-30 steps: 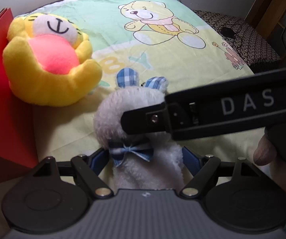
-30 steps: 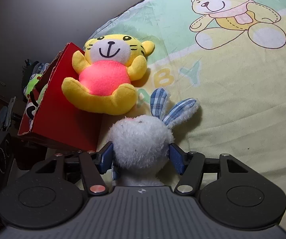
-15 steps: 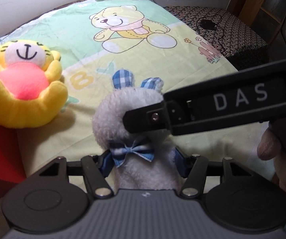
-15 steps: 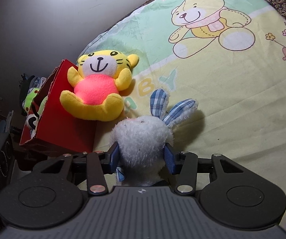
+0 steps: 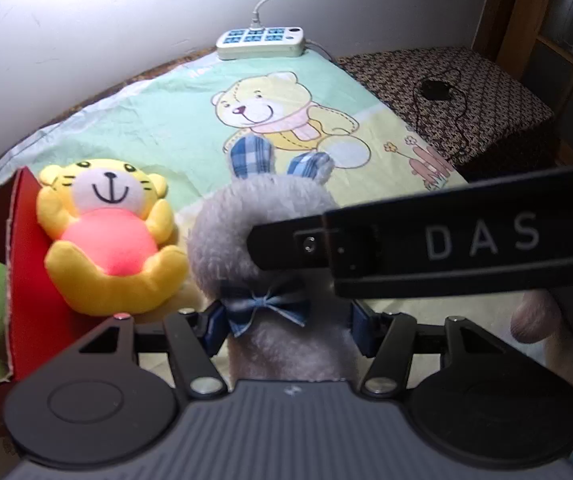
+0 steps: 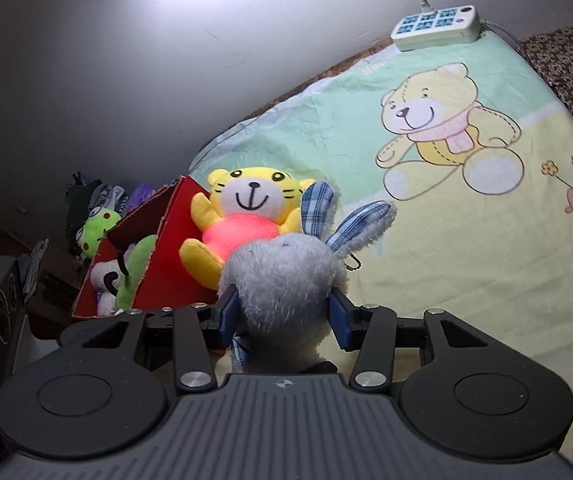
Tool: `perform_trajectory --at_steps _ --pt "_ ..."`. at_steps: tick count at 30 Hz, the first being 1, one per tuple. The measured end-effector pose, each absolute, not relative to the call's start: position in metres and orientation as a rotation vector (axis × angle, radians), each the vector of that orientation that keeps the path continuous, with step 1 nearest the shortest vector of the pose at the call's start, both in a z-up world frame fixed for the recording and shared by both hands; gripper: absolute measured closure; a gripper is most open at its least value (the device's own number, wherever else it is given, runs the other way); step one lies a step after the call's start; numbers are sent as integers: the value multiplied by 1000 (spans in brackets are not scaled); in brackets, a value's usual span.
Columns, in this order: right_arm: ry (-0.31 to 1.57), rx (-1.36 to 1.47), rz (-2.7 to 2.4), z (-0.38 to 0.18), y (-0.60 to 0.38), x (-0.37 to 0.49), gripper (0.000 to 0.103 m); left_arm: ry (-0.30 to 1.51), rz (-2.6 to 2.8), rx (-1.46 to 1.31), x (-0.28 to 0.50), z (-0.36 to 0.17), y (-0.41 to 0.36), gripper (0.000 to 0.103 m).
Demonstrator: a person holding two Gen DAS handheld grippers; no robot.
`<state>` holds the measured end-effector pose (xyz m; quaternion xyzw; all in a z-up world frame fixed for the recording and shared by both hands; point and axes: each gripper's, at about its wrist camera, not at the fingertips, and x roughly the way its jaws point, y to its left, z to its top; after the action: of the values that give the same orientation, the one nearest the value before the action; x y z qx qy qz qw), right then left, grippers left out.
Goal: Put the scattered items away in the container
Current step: 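Lift the white bunny with the right tool toward the red box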
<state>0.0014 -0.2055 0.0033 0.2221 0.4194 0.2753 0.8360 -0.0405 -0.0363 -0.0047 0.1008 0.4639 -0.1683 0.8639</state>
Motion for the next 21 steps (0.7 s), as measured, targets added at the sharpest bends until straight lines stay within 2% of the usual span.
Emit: perform_trajectory --at_steps 21 --pt "795 389 771 52 -100 -4 53 884 -127 181 -60 44 53 44"
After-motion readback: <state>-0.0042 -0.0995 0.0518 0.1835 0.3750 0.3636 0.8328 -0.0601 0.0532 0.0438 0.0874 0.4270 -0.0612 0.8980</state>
